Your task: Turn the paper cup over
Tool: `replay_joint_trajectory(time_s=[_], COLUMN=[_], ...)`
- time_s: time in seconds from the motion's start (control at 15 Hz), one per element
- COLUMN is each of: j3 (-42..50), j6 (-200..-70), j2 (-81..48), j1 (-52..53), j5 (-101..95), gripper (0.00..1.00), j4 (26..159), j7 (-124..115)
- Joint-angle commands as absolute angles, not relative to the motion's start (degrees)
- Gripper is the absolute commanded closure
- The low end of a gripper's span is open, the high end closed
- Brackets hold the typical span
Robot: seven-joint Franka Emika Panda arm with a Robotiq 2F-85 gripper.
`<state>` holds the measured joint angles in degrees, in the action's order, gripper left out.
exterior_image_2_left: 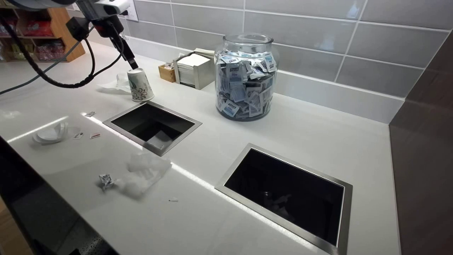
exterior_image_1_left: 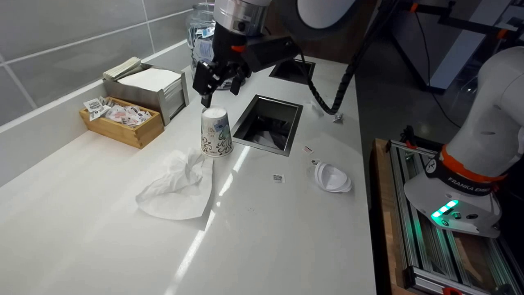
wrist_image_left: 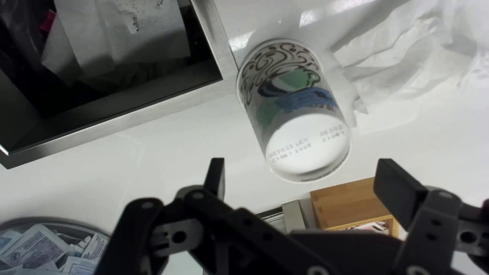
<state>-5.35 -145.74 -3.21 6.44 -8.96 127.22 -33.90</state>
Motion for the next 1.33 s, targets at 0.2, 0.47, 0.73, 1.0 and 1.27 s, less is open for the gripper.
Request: replay_joint_trajectory(time_s=[0.2,0.47,0.73,1.0,1.27], j3=[-4.9,-4.6,-4.7,-4.5,-4.5], j6=[-136.7,-135.0,-135.6,-135.3,-134.6], j2=[-7.2,-9.3,-11.3,-12.7,-13.4], j1=[6.1,6.4,6.7,7.2,7.2], j5=[-0.8,-1.5,-1.1,-1.4,-0.9], gripper=[0.00,0.00,0.00,0.06,0.49], j4=[120.9,118.9,117.5,116.4,115.8], j7=[-28.4,-28.8,-28.4,-28.3,-27.9])
